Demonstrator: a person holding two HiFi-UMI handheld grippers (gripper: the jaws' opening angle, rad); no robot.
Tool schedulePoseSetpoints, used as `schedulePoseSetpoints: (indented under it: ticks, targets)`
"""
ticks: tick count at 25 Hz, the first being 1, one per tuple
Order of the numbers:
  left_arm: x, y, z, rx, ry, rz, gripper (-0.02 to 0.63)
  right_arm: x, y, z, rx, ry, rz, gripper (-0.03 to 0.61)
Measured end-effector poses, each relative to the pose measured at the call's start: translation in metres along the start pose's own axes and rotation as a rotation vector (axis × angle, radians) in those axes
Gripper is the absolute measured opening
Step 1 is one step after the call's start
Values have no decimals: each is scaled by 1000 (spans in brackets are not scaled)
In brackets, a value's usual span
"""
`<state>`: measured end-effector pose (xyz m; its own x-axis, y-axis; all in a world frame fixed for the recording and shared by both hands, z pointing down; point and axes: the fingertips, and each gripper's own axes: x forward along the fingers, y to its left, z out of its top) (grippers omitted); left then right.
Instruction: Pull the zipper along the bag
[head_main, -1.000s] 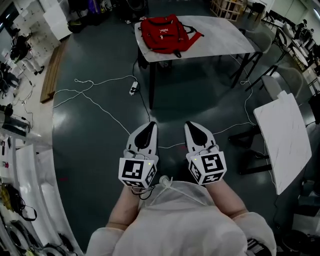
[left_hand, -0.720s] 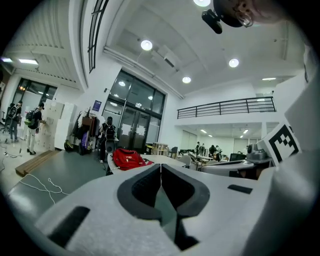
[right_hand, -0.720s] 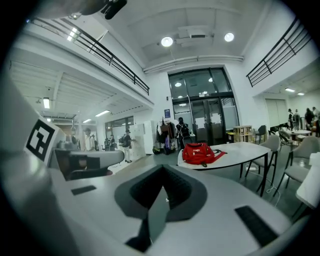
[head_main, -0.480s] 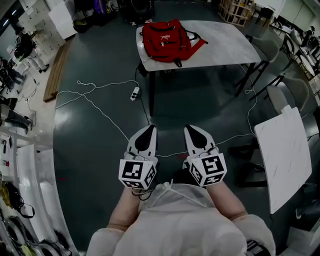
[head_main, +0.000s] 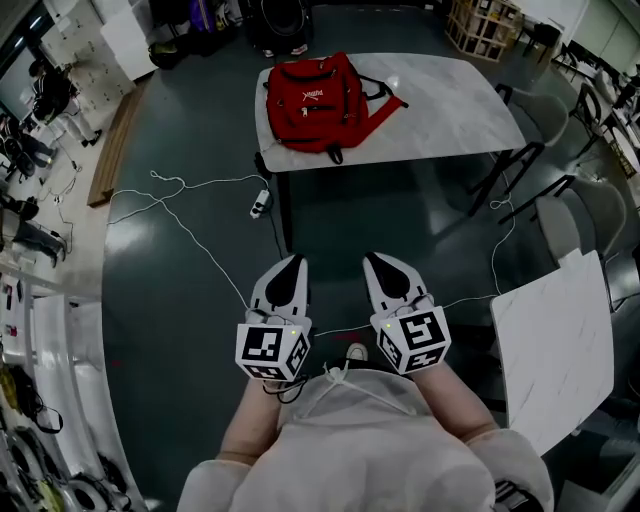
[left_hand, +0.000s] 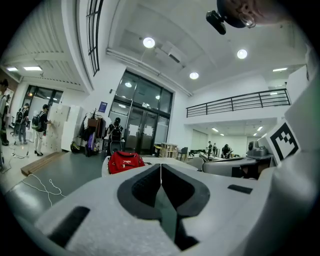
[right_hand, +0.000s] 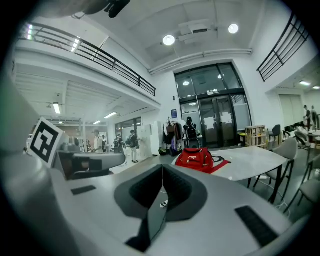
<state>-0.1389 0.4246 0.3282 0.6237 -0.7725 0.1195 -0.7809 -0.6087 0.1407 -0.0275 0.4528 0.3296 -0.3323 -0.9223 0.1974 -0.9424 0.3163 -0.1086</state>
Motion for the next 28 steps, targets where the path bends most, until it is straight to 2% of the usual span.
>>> schedulePoseSetpoints:
  ticks: [6,12,20,25,28]
  targets:
    - [63,-30,-2,9,22,-21,18,8,-67,-5,-6,29,-23,28]
    - [109,-33,-3,14,51,-32,18,28,-113,-8,5,51,-46,28]
    - [195,4,-6,-5,83,-43,18,94,-168,-9,17,93,-75,28]
    - [274,44,1,-17,92,-65,18,165,-207,-1,21,119,-84,28]
    - [333,72,7,-58,96,-81,18,215,-240,9,14,129,-114,28]
